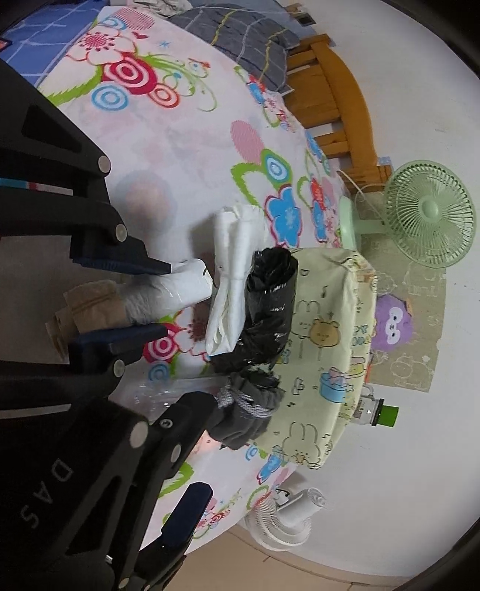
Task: Organize soft objects
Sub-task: 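Grasp the white-and-beige rolled sock with the left tool while the right reaches the grey gloves, then grasp the grey knit gloves with the right tool and lift them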
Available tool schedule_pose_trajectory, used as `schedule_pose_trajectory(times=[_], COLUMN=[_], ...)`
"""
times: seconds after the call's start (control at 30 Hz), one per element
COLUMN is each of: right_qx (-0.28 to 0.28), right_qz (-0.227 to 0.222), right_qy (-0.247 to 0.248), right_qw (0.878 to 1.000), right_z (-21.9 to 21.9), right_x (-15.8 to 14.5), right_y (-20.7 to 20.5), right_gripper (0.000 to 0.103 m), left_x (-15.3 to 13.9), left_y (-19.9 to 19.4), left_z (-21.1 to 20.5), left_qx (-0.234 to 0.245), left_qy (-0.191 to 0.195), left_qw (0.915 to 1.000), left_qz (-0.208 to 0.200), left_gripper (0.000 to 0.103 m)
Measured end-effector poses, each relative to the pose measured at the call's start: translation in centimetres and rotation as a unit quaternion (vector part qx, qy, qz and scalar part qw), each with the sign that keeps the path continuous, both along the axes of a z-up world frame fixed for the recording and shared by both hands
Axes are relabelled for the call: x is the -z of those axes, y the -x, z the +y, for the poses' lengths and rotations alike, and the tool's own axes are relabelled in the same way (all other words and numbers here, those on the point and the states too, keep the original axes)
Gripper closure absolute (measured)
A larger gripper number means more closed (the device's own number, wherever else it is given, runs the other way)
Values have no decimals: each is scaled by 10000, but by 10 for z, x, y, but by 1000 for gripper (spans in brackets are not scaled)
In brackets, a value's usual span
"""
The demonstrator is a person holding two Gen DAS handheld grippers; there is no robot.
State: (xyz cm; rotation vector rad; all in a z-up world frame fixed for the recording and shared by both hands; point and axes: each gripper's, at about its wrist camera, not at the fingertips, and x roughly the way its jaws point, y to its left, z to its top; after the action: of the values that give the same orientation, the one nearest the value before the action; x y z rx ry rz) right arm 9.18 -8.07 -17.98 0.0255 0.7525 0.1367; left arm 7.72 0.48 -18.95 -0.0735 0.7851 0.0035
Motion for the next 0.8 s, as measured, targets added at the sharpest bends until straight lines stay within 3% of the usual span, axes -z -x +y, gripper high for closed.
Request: schedule_pose_trajectory(times=[0.53,0.6,0.8], right_qx=[70,43,124], right_qz=[55,154,195], right_qy=[-51,-71,-146], right_qw=[9999,9998,9996], right_z=[4,5,1], right_x=[5,9,15], right_y=[-43,-47,-48], right_gripper=[17,32,44], left_x=[-2,0,1], left_y=[-29,-31,-32], left_z=[0,-1,-3], left_qx=[-6,12,49], left_qy=[-148,-133,-102], left_qw=[9998,9999,9999], left_qz=[-102,-56,-51], left_gripper=[78,78,78])
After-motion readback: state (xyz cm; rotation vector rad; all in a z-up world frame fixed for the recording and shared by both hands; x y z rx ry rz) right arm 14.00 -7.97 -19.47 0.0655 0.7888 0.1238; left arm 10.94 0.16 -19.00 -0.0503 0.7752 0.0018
